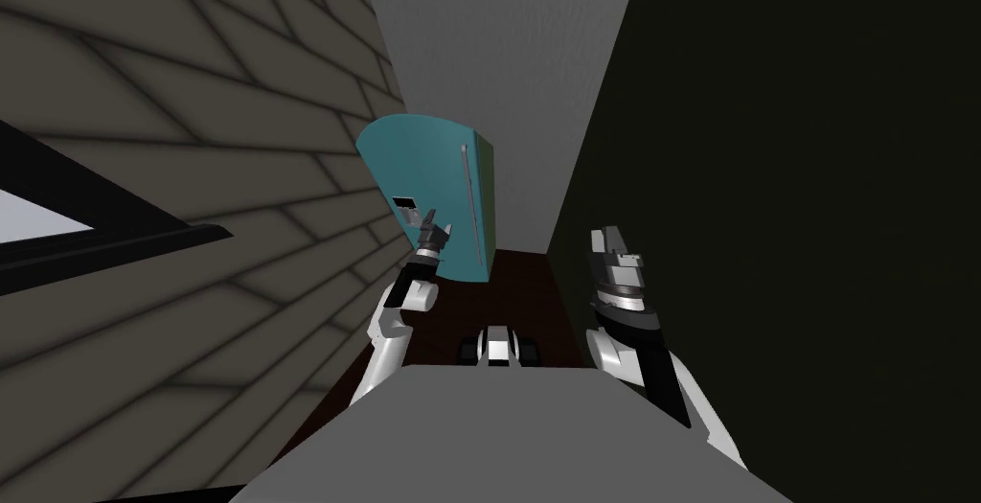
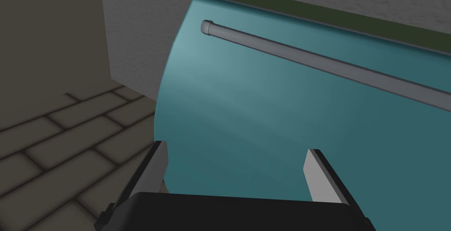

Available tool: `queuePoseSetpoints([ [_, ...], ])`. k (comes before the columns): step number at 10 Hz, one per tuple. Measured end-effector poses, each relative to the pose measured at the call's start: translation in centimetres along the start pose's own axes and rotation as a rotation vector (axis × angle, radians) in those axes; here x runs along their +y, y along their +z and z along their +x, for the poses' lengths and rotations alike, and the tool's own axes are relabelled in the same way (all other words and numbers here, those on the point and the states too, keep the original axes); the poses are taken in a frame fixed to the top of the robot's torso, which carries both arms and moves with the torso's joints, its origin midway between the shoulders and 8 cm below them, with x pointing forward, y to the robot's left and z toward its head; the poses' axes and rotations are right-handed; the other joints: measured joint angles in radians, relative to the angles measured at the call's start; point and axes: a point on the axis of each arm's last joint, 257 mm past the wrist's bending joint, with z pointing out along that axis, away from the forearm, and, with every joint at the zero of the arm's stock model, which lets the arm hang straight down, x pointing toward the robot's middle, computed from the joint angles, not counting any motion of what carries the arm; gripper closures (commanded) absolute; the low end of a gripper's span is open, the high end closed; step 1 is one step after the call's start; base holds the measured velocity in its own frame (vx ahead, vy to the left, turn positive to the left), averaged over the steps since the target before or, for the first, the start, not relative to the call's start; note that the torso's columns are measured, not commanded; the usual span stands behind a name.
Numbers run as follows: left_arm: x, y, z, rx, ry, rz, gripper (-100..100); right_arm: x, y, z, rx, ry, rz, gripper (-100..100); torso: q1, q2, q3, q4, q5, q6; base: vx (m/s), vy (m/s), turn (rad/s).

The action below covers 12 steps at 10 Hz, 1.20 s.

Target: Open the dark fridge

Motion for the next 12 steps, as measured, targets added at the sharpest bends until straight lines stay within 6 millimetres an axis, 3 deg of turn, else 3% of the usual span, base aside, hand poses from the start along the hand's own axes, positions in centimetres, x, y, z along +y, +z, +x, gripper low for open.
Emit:
queuePoseSetpoints([
  [12,0.0,7.4,3.7,0.043,-0.074,-0.109,-100,0.0,0.0,0.0,0.000,0.000,0.000,0,0.000,0.000,0.000,0.000,0.000,0.000,0.044,-0.029,-0.008],
])
